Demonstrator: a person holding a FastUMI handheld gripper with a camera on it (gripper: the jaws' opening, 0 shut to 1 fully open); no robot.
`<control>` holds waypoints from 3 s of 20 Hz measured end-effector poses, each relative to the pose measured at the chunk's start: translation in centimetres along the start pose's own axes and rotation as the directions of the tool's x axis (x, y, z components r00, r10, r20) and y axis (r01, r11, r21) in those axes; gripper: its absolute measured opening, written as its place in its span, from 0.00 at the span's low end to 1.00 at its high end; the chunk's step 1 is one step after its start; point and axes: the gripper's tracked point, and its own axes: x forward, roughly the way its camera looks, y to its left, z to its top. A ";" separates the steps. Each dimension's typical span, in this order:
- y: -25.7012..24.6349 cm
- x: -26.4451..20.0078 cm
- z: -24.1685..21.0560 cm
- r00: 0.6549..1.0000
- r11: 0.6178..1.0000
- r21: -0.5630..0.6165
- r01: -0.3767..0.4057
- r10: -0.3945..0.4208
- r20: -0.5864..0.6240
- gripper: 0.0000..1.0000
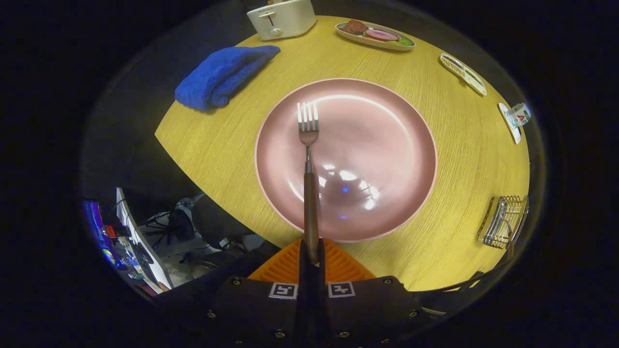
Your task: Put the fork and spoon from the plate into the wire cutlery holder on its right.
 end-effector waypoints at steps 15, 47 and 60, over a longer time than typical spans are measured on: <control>1.4 -3.3 1.5 0.962 0.901 0.345 -0.264 0.220 0.160 0.08; -7.5 -14.1 3.5 0.828 0.532 0.652 -0.540 0.198 0.525 0.08; -18.7 -21.3 -3.7 0.759 0.355 0.731 -0.583 -0.084 0.646 0.08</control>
